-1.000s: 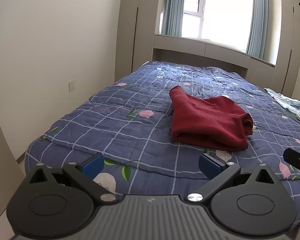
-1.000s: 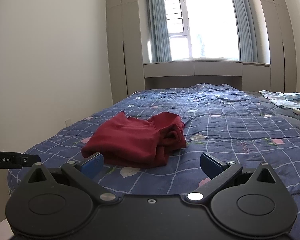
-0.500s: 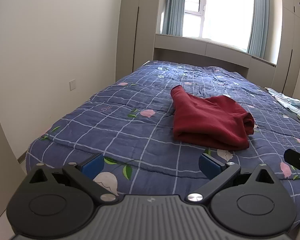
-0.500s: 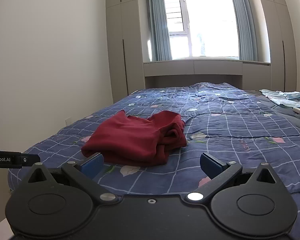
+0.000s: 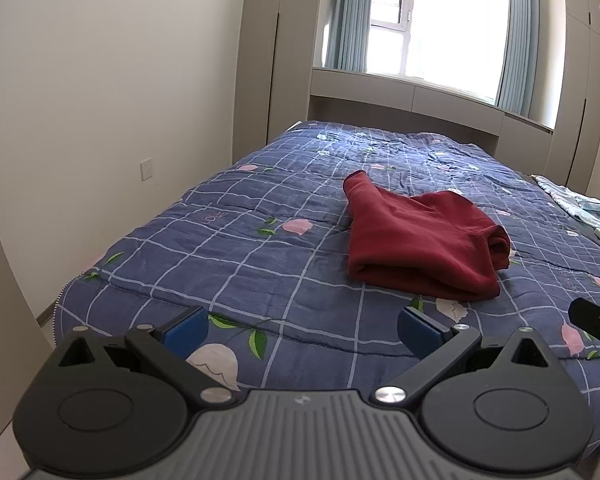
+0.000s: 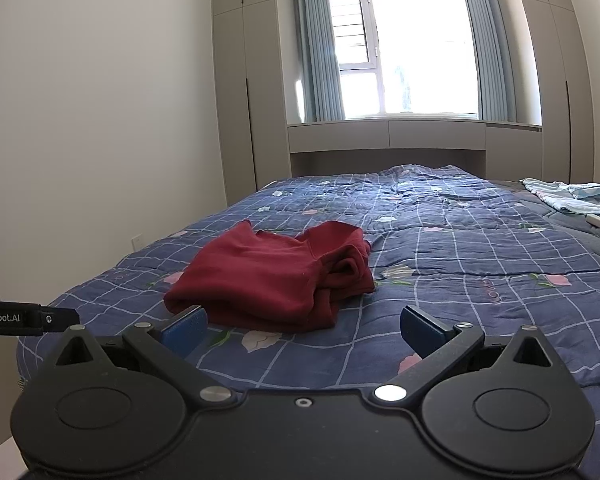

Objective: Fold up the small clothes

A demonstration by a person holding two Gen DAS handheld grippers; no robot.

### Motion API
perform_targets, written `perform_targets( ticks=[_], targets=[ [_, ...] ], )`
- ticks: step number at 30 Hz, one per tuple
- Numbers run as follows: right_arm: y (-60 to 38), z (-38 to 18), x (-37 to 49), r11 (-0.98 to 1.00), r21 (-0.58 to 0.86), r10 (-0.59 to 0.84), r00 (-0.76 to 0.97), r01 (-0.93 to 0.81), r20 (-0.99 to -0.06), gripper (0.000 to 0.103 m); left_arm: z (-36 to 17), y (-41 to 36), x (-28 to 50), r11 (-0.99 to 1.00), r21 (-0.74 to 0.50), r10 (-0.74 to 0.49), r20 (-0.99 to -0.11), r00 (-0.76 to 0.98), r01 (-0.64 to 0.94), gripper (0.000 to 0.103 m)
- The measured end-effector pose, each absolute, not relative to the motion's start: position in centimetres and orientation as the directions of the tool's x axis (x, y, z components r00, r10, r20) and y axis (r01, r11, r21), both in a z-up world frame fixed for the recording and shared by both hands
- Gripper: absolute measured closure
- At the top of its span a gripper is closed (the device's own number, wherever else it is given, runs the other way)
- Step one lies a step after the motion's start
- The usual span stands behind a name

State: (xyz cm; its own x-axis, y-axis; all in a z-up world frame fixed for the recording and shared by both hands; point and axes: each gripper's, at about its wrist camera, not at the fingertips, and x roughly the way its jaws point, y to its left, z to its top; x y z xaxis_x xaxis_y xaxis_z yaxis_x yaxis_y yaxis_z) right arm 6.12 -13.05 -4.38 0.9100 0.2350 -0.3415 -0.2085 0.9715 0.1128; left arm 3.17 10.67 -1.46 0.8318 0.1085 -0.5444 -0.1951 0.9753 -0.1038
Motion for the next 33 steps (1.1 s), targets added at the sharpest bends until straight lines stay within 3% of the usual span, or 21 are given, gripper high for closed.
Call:
perform_targets(
  ticks=[33],
  targets=[
    [-12.94,-4.42,5.98,0.971,0.111,0.239,0.909,-0.214,-0.342,0.001,-1.26,10.58,2.88,0.971,-0.126,0.098,-0.565,0.820,-0.202,0.000]
  ],
)
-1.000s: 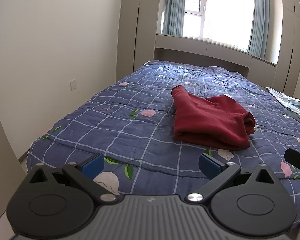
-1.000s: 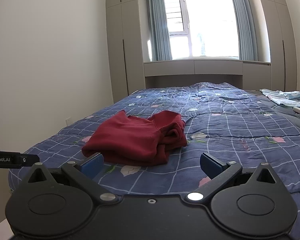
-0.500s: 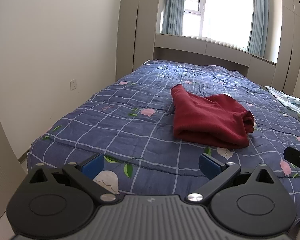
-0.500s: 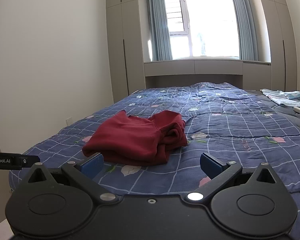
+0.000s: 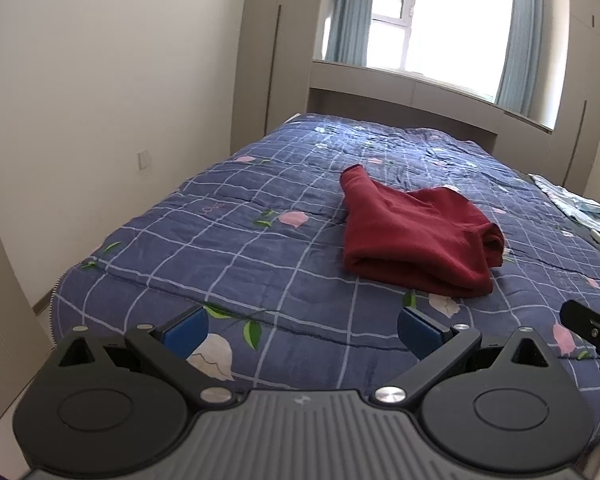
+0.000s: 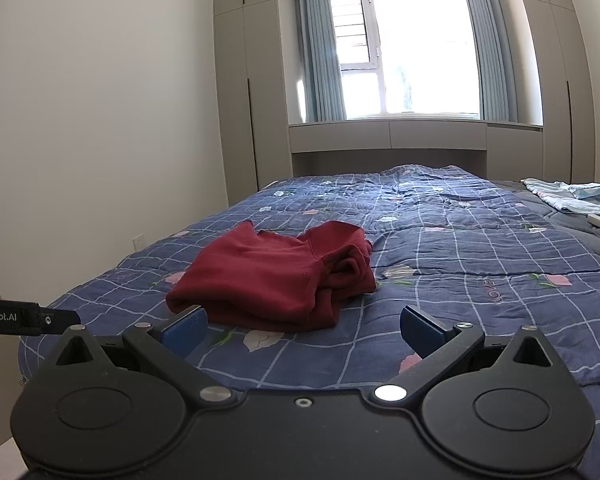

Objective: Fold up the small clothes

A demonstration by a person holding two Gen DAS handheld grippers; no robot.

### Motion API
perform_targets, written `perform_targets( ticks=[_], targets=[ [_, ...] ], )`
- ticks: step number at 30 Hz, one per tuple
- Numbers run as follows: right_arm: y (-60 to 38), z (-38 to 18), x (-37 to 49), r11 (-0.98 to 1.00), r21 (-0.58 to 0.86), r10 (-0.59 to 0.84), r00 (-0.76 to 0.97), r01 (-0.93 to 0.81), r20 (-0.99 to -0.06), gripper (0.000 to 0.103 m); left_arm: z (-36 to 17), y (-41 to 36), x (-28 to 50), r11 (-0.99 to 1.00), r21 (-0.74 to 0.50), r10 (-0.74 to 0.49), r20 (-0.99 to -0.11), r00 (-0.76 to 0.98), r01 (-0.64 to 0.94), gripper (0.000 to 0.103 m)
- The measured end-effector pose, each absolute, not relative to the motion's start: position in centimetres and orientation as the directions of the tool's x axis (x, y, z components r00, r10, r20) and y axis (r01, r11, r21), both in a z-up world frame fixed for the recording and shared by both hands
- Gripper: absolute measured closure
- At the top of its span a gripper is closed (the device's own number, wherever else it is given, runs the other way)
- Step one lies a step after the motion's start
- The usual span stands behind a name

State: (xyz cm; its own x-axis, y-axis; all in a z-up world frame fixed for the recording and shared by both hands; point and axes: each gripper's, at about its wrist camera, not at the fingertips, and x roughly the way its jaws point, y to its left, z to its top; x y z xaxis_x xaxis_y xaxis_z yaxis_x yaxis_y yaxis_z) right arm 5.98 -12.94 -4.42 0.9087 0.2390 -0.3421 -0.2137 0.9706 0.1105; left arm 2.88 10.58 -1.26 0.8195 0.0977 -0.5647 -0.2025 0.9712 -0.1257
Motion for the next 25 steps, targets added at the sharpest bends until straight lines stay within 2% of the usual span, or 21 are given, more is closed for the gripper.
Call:
perform_targets(
  ticks=[25],
  targets=[
    [-12.95,-4.37,5.93,0.970,0.112,0.240,0.908,-0.215,-0.344,0.001,-0.61,10.20,2.93,0.976,-0.096,0.112,-0.549,0.828,-0.195,0.000]
  ],
)
